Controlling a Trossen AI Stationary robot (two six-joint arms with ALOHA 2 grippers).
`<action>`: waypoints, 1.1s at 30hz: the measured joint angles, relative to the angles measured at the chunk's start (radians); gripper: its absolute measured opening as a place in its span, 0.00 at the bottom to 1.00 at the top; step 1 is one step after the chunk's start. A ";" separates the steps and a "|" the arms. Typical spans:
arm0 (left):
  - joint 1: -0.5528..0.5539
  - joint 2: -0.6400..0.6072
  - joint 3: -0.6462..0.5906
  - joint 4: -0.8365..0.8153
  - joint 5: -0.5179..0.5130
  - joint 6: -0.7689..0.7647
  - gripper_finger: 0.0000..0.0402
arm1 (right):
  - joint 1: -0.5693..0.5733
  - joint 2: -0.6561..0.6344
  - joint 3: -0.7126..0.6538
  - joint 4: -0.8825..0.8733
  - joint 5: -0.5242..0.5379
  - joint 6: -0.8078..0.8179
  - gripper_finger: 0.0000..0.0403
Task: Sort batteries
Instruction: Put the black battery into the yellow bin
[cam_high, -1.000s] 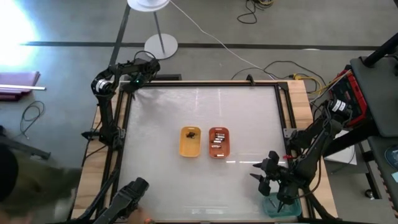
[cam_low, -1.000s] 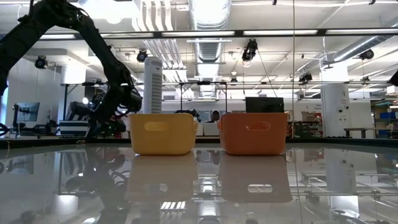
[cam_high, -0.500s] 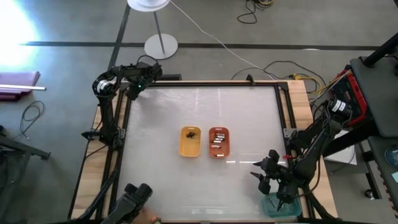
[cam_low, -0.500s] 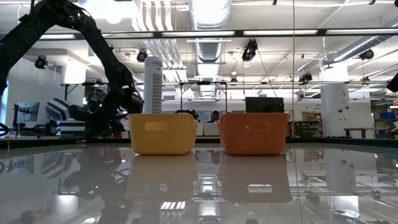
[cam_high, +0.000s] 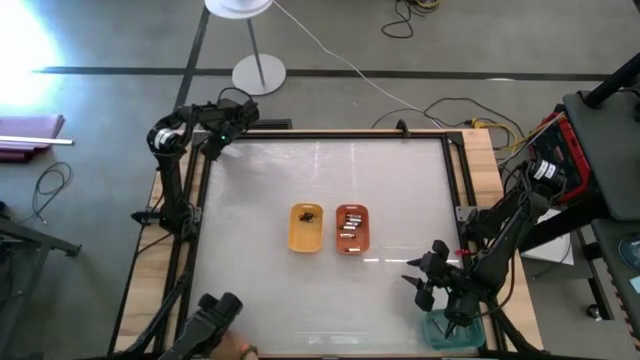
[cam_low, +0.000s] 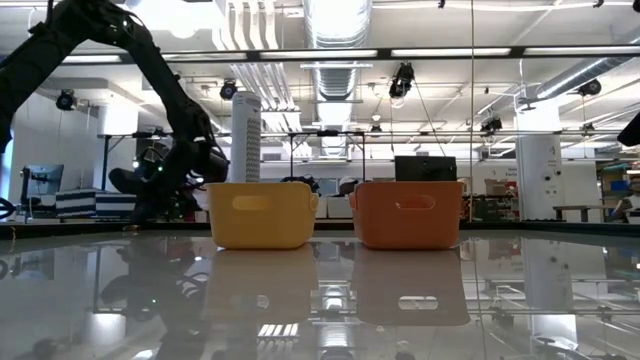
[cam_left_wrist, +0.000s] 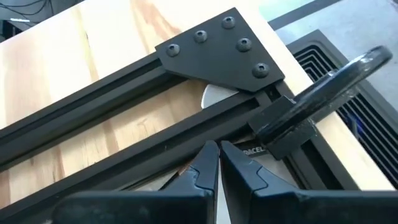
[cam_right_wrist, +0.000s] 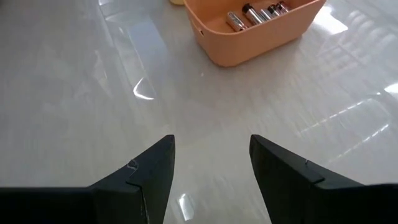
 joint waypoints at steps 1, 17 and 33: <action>0.001 0.000 0.000 -0.001 0.001 0.001 0.00 | 0.000 0.000 -0.003 0.000 0.000 0.000 0.50; 0.021 0.058 0.064 -0.096 0.065 -0.002 0.00 | 0.036 0.000 -0.028 -0.042 -0.027 0.107 0.50; -0.017 0.047 0.093 -0.119 0.014 0.056 0.00 | 0.033 -0.029 -0.028 -0.085 0.027 0.038 0.50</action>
